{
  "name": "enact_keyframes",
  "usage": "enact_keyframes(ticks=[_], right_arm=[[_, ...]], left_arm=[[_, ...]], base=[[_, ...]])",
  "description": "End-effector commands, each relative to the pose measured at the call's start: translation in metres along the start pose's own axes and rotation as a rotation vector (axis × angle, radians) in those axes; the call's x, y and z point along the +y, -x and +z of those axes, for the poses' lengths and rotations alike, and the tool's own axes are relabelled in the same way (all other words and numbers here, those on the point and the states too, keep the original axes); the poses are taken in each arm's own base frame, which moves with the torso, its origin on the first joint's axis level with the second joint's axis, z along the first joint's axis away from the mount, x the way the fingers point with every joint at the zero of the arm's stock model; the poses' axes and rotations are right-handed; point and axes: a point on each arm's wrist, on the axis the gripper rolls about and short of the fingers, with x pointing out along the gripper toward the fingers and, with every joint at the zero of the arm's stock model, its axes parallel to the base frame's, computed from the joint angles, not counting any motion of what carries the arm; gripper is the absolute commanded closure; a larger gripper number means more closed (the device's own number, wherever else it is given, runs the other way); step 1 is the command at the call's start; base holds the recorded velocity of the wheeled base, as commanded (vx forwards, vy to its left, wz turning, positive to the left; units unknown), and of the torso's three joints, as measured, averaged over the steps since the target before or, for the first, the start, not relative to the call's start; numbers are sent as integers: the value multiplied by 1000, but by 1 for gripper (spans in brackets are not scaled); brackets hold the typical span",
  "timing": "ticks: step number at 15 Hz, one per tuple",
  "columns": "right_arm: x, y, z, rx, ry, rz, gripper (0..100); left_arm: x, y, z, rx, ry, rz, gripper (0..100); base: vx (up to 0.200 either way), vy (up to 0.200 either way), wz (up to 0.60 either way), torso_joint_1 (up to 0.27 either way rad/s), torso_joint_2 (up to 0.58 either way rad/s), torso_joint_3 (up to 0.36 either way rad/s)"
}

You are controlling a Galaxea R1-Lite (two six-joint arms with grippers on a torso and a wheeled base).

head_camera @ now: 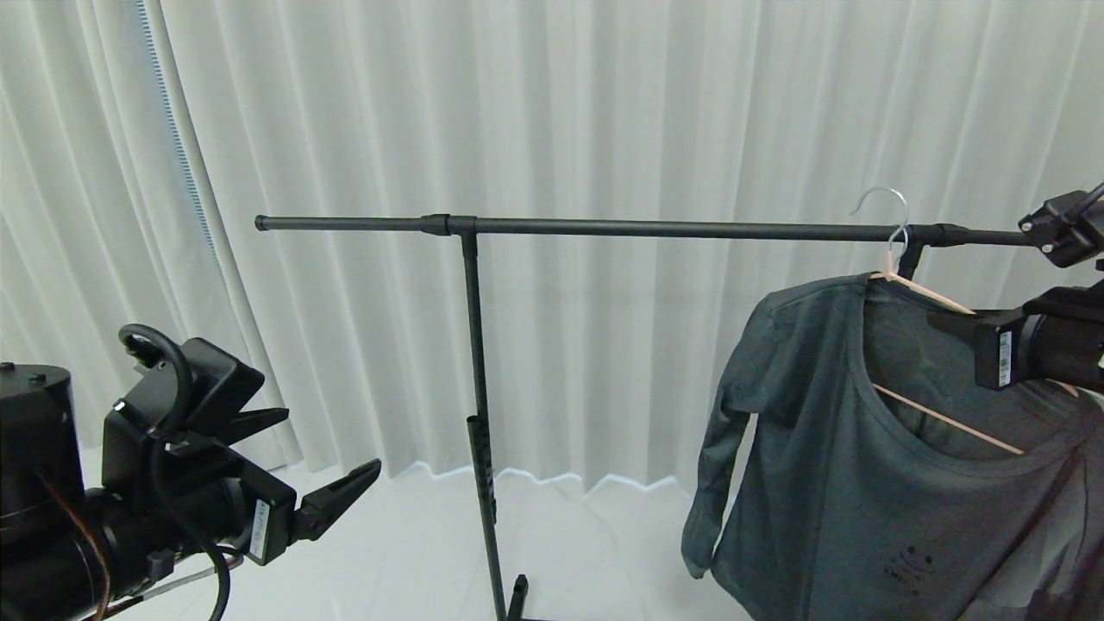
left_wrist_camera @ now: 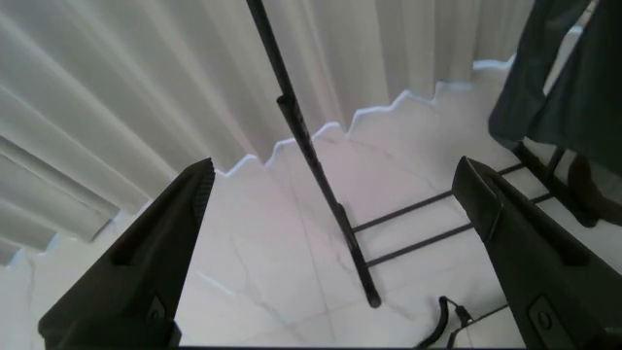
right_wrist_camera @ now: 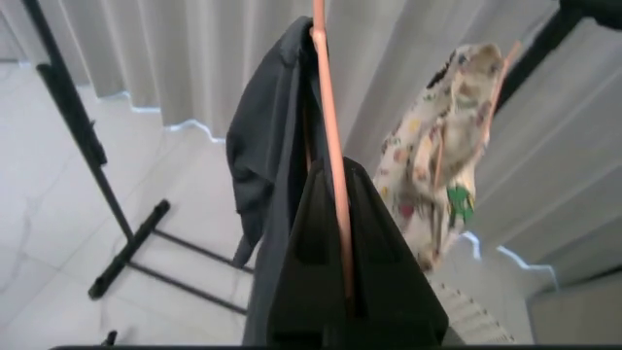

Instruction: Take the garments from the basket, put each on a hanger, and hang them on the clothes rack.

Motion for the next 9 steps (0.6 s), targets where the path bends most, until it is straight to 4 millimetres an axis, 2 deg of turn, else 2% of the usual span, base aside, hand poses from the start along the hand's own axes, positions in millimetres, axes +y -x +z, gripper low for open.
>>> enact_keyframes(ticks=[1, 9], right_arm=[[2, -5, -2, 12, 2, 14, 100], [2, -26, -6, 15, 3, 16, 100]], left_arm=[[0, 0, 0, 0, 0, 0, 0], [0, -1, -1, 3, 0, -4, 0]], base=[[200, 0, 0, 7, 7, 2], [200, 0, 0, 2, 2, 4]])
